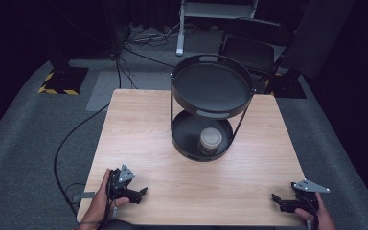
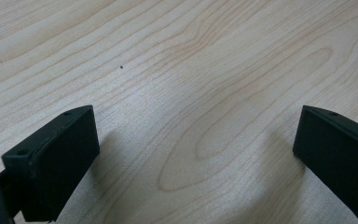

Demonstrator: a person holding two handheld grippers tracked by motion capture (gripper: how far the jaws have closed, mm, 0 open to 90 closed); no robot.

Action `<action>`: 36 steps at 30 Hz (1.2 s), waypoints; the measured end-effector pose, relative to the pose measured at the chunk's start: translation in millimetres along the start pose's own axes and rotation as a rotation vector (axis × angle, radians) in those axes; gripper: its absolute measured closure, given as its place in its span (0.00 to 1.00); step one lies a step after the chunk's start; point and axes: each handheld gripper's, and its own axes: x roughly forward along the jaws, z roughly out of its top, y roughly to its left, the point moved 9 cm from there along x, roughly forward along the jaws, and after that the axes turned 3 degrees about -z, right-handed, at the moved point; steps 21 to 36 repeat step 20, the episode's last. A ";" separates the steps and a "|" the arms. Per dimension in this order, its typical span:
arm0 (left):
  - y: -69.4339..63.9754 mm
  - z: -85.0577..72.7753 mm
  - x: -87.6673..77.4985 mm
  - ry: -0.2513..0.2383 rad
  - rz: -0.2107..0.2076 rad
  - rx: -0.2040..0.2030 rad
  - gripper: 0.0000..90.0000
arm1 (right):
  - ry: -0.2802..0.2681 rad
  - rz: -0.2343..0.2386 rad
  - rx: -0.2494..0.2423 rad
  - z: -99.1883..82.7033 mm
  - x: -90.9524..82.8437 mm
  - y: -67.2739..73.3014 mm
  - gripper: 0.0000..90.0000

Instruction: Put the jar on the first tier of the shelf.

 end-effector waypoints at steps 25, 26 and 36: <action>0.0 0.0 0.0 0.000 0.000 0.000 0.00 | 0.041 0.066 -0.073 7.6 6.8 -0.9 0.00; 0.0 0.0 0.0 0.000 0.000 0.000 0.00 | 0.041 0.066 -0.073 7.6 6.8 -0.9 0.00; 0.0 0.0 0.0 0.000 0.000 0.000 0.00 | 0.041 0.066 -0.073 7.6 6.8 -0.9 0.00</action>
